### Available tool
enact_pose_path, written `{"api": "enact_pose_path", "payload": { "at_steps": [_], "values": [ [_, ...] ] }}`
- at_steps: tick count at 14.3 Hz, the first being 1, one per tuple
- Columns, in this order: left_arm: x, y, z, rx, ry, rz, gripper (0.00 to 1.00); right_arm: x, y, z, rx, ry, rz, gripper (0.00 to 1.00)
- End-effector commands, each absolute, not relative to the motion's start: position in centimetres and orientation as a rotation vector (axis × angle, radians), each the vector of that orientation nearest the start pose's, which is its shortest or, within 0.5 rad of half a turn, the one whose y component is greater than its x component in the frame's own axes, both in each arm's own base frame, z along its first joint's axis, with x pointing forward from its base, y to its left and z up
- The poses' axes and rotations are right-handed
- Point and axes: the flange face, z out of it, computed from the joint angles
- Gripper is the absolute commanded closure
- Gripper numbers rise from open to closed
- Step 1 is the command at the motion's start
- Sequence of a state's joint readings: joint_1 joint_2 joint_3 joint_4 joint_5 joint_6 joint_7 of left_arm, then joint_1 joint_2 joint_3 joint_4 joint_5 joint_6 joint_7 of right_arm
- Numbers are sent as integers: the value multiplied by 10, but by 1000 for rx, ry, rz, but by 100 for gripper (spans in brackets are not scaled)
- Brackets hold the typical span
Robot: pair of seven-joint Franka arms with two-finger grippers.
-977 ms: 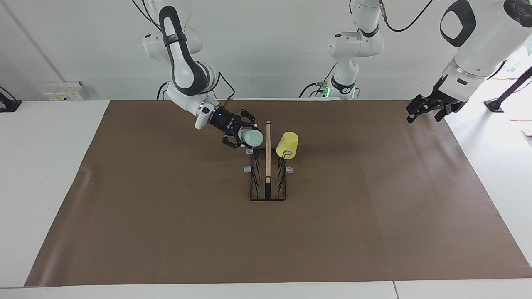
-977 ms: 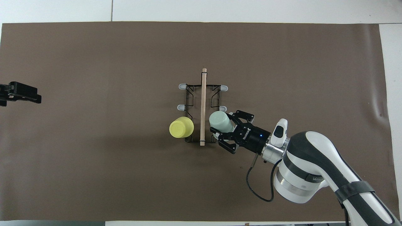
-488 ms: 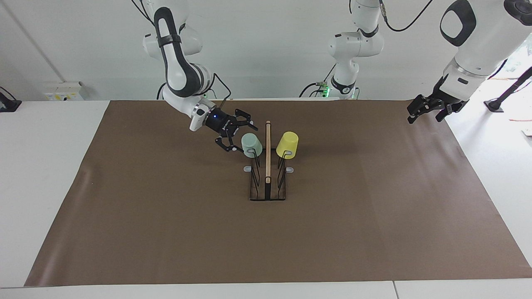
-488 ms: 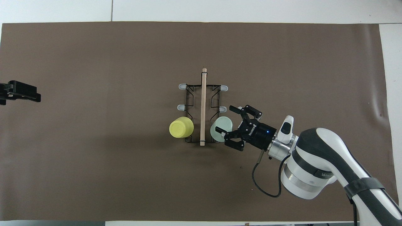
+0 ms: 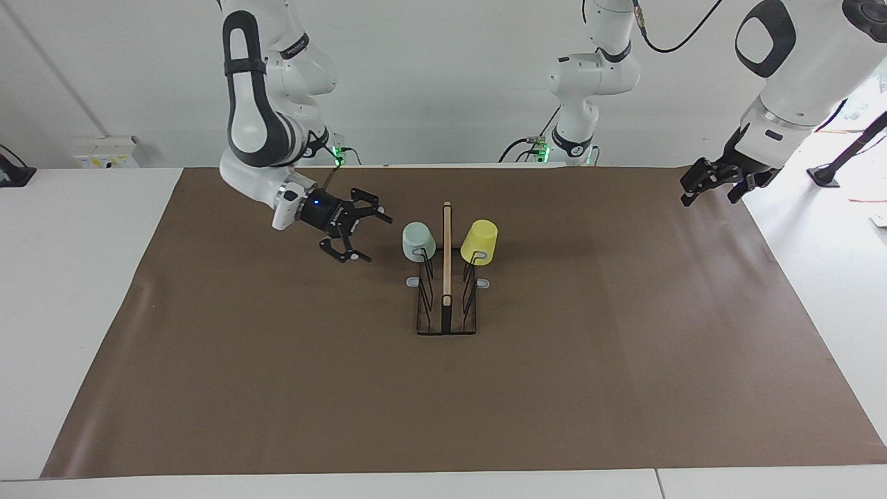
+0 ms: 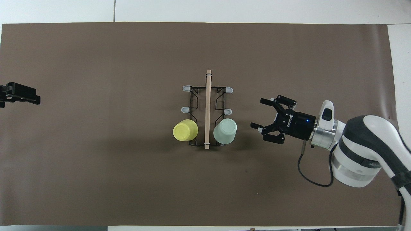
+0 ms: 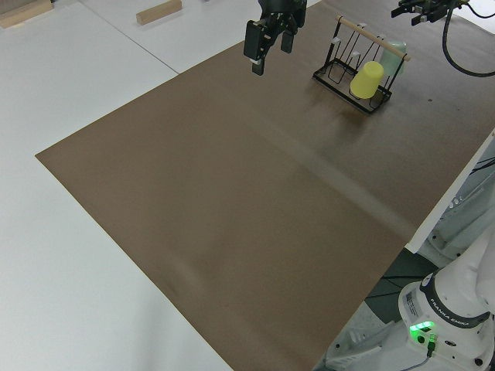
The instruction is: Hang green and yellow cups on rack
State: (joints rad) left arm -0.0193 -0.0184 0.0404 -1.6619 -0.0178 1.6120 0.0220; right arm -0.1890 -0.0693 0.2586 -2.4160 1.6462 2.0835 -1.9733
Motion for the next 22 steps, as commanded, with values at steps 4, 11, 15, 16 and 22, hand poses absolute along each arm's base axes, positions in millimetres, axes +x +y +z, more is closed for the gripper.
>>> {"api": "enact_pose_path", "payload": {
  "at_steps": [4, 11, 15, 16, 22],
  "values": [
    [545, 12, 599, -3147, 5, 38, 0, 548, -2, 410, -1929, -985, -779, 0],
    [545, 11, 599, -3146, 7, 39, 0, 588, -53, 512, -2281, -997, -332, 0],
    [545, 12, 599, -3147, 5, 39, 0, 590, -44, 523, -2513, -1010, -168, 0],
    [545, 12, 598, -3146, 5, 41, 0, 593, -39, 536, -2570, -1069, -158, 0],
    [545, 11, 598, -3146, 7, 41, 0, 560, -6, 597, -2813, -999, 15, 0]
  ]
}}
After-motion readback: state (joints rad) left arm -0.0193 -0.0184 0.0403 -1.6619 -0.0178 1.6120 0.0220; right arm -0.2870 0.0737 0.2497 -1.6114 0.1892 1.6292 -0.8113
